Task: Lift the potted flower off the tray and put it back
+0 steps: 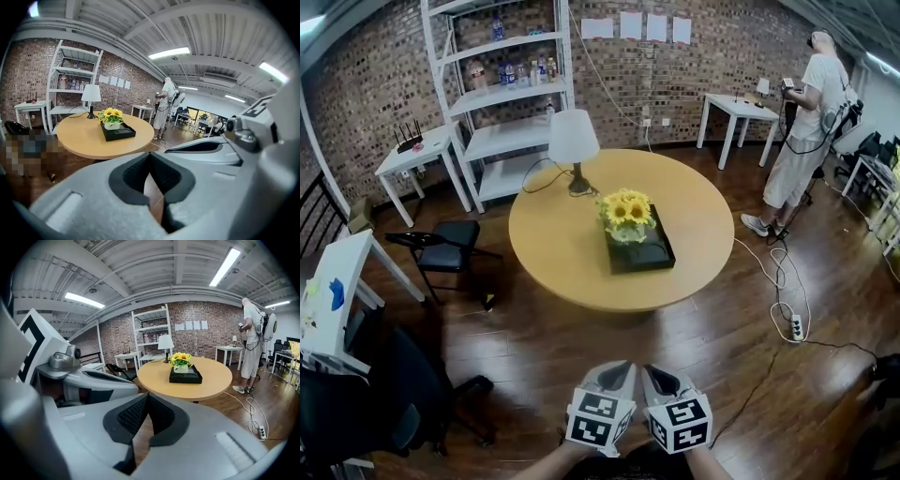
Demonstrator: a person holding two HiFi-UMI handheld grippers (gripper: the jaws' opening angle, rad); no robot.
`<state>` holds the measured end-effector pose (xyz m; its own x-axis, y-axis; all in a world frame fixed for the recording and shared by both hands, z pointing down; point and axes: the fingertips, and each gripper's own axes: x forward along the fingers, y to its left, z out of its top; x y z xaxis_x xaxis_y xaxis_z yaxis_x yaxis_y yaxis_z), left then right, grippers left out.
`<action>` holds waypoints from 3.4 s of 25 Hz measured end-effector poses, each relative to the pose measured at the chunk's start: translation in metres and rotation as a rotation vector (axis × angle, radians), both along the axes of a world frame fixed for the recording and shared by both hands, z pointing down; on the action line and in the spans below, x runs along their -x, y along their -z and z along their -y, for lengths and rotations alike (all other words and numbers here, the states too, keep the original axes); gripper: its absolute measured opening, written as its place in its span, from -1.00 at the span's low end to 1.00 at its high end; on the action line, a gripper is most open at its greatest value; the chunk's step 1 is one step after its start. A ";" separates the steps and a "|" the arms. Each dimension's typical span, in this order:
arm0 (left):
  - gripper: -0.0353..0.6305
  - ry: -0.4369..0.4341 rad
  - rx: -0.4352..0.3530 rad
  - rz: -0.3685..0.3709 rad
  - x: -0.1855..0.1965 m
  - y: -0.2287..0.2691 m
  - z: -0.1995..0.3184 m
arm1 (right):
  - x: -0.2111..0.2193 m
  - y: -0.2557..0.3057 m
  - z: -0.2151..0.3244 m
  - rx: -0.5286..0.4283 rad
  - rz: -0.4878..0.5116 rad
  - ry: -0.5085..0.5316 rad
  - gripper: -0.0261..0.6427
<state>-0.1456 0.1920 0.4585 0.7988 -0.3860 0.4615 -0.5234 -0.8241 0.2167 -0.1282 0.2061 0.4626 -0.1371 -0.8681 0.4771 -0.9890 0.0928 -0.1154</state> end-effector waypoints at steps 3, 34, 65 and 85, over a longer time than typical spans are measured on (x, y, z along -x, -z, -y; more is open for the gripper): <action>-0.89 0.003 0.000 -0.005 -0.001 -0.002 0.039 | -0.006 -0.002 0.036 -0.014 0.010 -0.005 -0.92; -0.89 0.272 -0.025 0.081 -0.177 -0.023 0.285 | -0.200 -0.020 0.297 -0.053 -0.008 0.436 -0.41; -0.89 0.356 0.009 0.075 -0.148 -0.059 0.465 | -0.232 -0.144 0.499 0.110 -0.225 0.859 0.61; -0.89 0.380 0.053 0.073 -0.127 -0.075 0.471 | -0.187 -0.157 0.534 0.013 -0.198 0.896 0.62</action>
